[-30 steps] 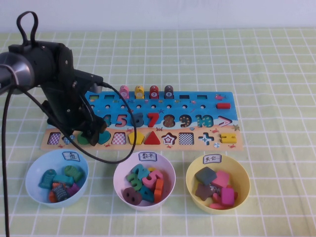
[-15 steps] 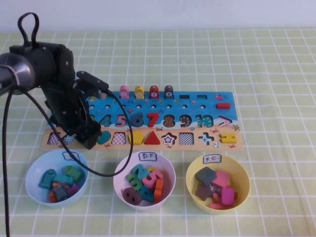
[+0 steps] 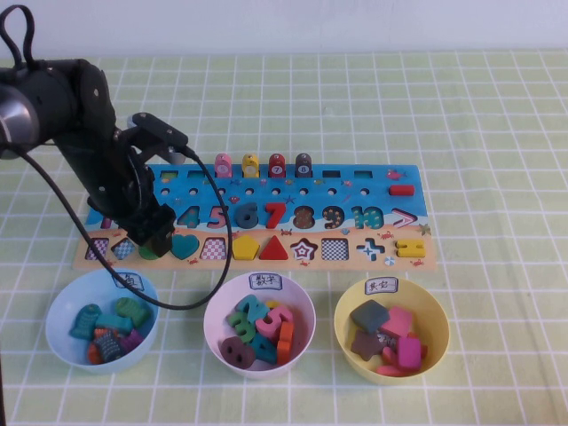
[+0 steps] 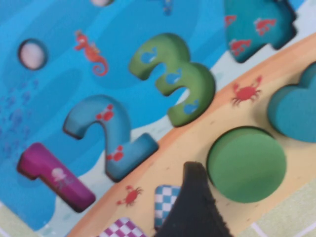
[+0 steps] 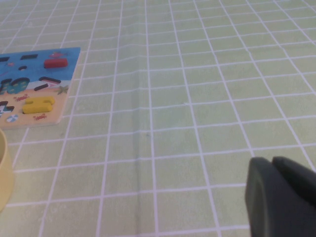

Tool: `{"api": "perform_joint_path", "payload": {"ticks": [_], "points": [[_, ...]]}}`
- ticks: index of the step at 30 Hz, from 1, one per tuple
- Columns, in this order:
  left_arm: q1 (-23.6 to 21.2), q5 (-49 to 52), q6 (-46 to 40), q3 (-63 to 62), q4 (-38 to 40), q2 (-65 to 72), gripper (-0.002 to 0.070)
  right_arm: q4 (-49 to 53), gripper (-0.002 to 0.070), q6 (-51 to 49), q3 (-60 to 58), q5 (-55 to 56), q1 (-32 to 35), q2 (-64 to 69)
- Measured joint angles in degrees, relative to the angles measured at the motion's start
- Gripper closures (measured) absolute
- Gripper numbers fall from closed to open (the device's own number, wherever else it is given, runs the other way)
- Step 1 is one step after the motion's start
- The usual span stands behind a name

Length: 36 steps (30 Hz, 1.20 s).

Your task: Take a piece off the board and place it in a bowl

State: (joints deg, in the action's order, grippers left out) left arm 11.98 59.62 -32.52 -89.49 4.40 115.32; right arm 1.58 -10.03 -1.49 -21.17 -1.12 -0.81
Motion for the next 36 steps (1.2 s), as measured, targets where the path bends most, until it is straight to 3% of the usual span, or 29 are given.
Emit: {"api": "perform_joint_path", "payload": {"ticks": [30, 33, 36], "points": [[0.0, 1.3, -3.1, -0.1, 0.8, 2.6, 0.021, 0.0, 0.0694, 0.0, 0.0, 0.0, 0.0, 0.0], [0.0, 1.2, -3.1, -0.3, 0.8, 2.8, 0.0239, 0.0, 0.0694, 0.0, 0.0, 0.0, 0.0, 0.0], [-0.1, 0.6, -2.8, -0.3, 0.5, 2.9, 0.0323, 0.0, 0.0694, 0.0, 0.0, 0.0, 0.0, 0.0]]}}
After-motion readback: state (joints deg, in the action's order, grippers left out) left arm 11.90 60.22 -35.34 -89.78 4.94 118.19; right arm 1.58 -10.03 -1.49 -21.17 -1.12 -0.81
